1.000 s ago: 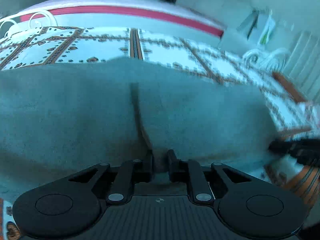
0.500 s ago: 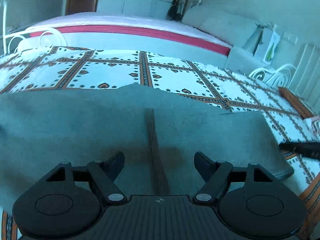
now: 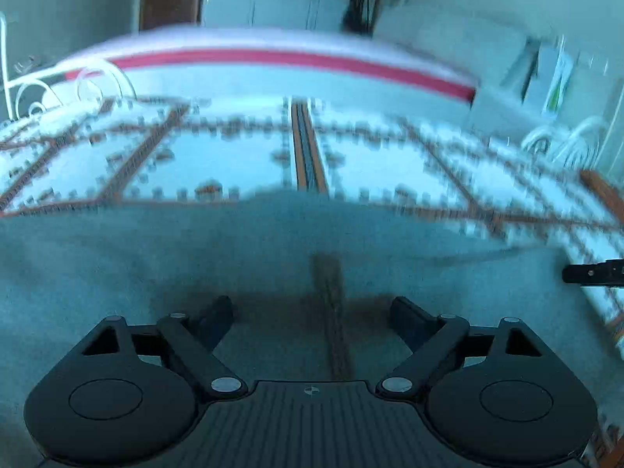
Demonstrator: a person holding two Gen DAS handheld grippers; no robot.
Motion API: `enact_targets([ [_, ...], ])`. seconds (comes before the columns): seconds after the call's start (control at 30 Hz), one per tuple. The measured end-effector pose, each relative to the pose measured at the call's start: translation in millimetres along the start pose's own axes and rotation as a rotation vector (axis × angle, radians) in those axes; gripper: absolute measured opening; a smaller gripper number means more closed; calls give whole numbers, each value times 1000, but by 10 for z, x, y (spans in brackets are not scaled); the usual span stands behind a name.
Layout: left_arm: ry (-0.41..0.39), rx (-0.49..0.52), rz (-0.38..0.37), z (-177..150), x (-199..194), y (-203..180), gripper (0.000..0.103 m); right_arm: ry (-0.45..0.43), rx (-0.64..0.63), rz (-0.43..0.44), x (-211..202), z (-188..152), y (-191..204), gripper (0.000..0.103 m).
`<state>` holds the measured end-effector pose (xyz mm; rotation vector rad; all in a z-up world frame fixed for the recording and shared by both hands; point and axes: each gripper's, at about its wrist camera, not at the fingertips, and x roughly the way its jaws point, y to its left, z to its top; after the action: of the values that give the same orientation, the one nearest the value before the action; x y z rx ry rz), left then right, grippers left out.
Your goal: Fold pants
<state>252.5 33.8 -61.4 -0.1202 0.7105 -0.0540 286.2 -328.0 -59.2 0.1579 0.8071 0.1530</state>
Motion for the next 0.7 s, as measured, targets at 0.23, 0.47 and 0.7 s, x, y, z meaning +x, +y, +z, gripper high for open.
enact_targets([
  [0.23,41,5,13,-16,149,37,93,93,-46,1,-18,-104,32,26],
  [0.47,64,49,39,-230,-38,178,98,18,-91,85,-439,-244,112,26],
  [0.7,5,-33,61,-316,-738,656,98,-4,-261,47,-653,-507,345,34],
])
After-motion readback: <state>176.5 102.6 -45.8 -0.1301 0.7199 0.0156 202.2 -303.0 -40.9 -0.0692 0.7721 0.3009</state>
